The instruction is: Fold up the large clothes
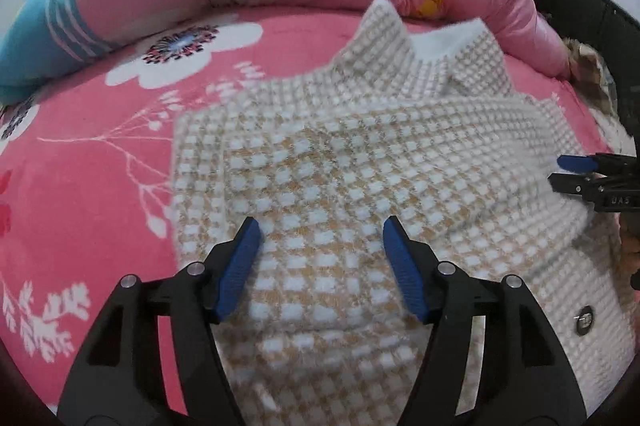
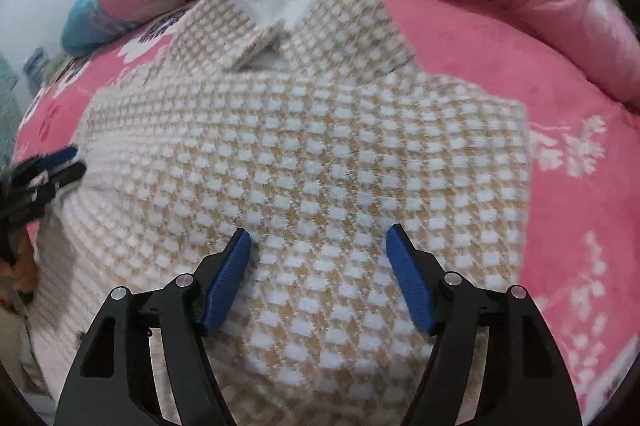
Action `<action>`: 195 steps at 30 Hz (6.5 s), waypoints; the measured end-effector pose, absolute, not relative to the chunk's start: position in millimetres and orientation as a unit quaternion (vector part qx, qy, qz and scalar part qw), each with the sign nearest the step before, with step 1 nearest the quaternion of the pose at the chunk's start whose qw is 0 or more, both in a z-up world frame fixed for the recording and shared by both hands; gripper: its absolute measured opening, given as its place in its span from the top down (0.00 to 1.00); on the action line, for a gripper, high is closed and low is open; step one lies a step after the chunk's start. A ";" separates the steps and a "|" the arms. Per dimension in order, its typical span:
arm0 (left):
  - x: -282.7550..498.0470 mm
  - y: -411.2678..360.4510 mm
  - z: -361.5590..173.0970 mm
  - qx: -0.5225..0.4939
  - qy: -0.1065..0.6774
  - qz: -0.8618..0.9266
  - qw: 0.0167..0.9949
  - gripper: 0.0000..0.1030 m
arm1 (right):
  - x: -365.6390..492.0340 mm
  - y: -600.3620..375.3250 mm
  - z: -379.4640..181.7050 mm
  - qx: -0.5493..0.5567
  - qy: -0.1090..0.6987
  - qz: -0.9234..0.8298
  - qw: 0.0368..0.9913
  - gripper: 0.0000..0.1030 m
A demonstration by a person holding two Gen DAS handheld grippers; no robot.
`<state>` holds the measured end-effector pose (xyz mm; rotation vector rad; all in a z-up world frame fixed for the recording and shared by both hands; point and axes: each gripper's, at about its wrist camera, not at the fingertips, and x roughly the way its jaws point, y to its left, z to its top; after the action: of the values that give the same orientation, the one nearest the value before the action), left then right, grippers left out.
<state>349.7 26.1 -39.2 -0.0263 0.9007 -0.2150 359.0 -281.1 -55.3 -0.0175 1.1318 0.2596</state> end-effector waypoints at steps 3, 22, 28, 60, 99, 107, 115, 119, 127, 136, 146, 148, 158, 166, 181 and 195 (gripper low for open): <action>343.2 29.3 -21.9 -0.013 0.406 -0.108 0.907 0.25 | 359.7 -274.7 -31.5 -0.004 0.505 0.138 0.852 0.34; 218.6 -1.4 1.3 0.028 0.457 -0.045 0.888 0.08 | 217.9 -228.5 0.9 -0.050 0.463 0.138 0.874 0.09; 126.9 -31.0 -32.3 0.040 0.477 -0.043 0.877 0.08 | 110.2 -236.1 -24.6 -0.027 0.499 0.141 0.855 0.09; 104.2 -36.0 -66.3 0.020 0.466 0.015 0.885 0.06 | 88.7 -241.8 -68.3 -0.010 0.529 0.088 0.844 0.06; 48.9 15.6 -47.6 -0.037 0.411 -0.023 0.911 0.07 | 83.9 -239.1 -68.0 -0.014 0.520 0.083 0.850 0.06; -6.6 41.3 -46.4 -0.053 0.395 -0.046 0.916 0.08 | 82.6 -238.3 -68.3 -0.016 0.518 0.086 0.851 0.06; -26.0 52.0 -66.1 -0.115 0.421 -0.064 0.898 0.28 | 80.5 -239.1 -68.4 -0.016 0.512 0.086 0.854 0.06; -18.0 52.8 -77.3 -0.136 0.436 -0.069 0.887 0.41 | 80.3 -239.1 -68.4 -0.016 0.512 0.086 0.855 0.06; 7.7 58.1 -89.1 -0.152 0.459 -0.067 0.873 0.44 | 81.1 -239.4 -67.8 -0.016 0.511 0.085 0.855 0.06; 13.0 52.1 -92.0 -0.147 0.470 -0.092 0.865 0.45 | 81.3 -239.5 -67.6 -0.016 0.511 0.084 0.855 0.06; 10.6 28.0 -92.9 -0.116 0.492 -0.108 0.856 0.45 | 81.1 -238.9 -67.6 -0.016 0.511 0.084 0.855 0.06; 10.2 24.9 -93.5 -0.108 0.497 -0.100 0.855 0.45 | 80.9 -238.7 -67.5 -0.016 0.511 0.085 0.855 0.06; 8.4 13.2 -90.8 -0.068 0.503 -0.062 0.859 0.64 | 89.3 -238.6 -66.6 -0.018 0.520 0.088 0.849 0.06; 2.6 9.4 -85.6 -0.033 0.489 -0.043 0.871 0.75 | 94.0 -244.5 -57.8 -0.001 0.520 0.087 0.850 0.06; -0.3 15.4 -86.4 -0.045 0.478 -0.054 0.876 0.77 | 48.2 -360.8 -23.6 0.118 0.517 -0.020 0.848 0.06; -0.2 21.0 -88.0 -0.062 0.471 -0.070 0.877 0.77 | -2.0 -363.6 -44.9 0.220 0.570 0.012 0.792 0.28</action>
<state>-0.2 21.0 -88.0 -0.1298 0.9823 -0.1457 -2.0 -363.6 -44.9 0.4735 1.2261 0.0269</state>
